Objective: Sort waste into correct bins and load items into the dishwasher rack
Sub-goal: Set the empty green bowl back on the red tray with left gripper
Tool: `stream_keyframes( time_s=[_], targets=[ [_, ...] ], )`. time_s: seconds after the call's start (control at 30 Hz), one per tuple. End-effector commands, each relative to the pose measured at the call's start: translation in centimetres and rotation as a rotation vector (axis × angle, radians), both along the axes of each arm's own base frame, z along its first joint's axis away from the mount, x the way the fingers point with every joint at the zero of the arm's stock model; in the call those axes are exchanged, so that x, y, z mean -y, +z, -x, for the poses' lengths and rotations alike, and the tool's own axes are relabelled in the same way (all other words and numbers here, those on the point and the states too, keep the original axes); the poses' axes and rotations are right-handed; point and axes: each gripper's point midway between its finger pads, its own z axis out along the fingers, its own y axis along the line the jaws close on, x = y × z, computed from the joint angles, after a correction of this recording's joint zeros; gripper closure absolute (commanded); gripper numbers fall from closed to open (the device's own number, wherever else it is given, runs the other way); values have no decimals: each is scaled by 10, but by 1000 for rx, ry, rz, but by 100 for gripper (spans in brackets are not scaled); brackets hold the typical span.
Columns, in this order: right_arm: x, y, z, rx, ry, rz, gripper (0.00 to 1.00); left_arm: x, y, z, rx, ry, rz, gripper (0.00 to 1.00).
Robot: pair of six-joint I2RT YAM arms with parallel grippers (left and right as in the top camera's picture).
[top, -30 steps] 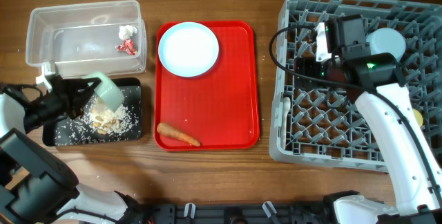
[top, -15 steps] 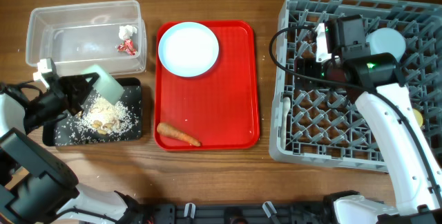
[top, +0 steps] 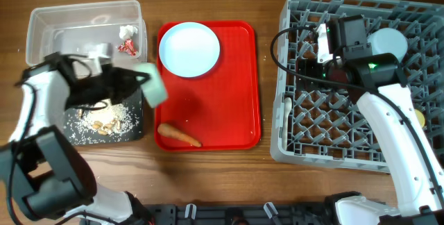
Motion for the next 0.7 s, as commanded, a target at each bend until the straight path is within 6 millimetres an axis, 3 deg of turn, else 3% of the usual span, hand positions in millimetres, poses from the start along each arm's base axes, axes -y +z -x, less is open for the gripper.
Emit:
stream_keyframes(
  time_s=[0.0, 0.1, 0.17, 0.23, 0.3, 0.33, 0.37, 0.43, 0.47, 0.53, 0.63, 0.67],
  targets=[
    [2, 2, -3, 9, -16, 8, 19, 59, -24, -8, -85, -122, -182, 96],
    [-2, 2, -1, -1, -9, -17, 18, 113, -72, -16, -90, -143, -568, 96],
    [-3, 1, -1, -5, -20, -24, 18, 146, -94, -6, -76, -155, -757, 96],
    [-3, 2, -1, -3, -20, -25, 18, 177, -104, 7, -20, -210, -823, 96],
    [-3, 2, -1, -4, -20, -25, 16, 190, -105, 9, 17, -205, -849, 96],
    [-3, 2, -1, -4, -20, -25, 14, 195, -104, 7, 37, -207, -845, 87],
    [-3, 2, -1, -2, -18, -24, 14, 196, -103, 6, 43, -204, -842, 64],
    [-5, 5, -8, 27, -14, -34, 12, 184, -96, -1, 36, -170, -839, 37],
    [-12, 9, -13, 52, 2, -69, 11, 179, -91, -4, 36, -151, -834, 35],
    [-40, 23, -27, 125, 102, -193, 11, 145, -69, -14, 18, -61, -830, 30],
    [-95, 43, -33, 208, 267, -332, 11, 58, -39, -17, -97, 145, -833, 28],
    [-101, 41, -33, 207, 291, -330, 11, 44, -37, -16, -120, 176, -834, 27]
  ],
)
